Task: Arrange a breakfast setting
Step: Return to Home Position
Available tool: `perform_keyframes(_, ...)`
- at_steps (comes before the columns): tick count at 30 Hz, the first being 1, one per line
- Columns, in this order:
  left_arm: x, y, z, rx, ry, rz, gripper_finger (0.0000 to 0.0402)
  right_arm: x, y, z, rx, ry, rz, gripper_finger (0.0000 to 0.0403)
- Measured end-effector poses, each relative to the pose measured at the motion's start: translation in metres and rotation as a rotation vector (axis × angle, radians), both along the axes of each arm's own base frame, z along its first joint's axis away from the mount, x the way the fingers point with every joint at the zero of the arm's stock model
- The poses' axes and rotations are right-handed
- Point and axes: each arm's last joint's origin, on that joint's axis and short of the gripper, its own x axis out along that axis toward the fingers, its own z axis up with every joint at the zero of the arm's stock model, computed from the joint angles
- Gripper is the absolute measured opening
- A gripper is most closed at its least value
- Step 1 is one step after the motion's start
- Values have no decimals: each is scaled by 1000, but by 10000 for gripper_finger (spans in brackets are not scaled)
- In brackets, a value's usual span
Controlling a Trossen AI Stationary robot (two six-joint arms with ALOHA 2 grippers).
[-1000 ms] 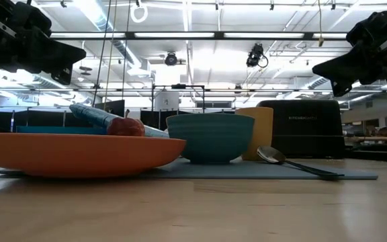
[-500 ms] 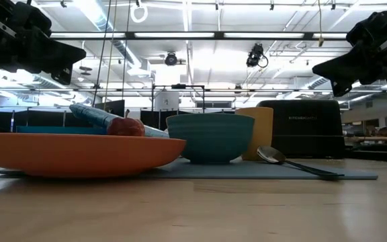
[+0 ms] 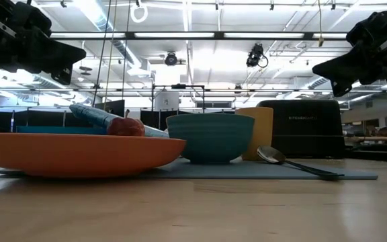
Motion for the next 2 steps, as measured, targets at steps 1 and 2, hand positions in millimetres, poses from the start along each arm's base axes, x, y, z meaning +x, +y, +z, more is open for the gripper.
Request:
perform_keyframes(1, 0, 0, 0, 0, 0, 0, 25, 0, 0, 0, 0, 0, 0, 22)
perform_keyframes(2, 0, 0, 0, 0, 0, 0, 25, 0, 0, 0, 0, 0, 0, 22)
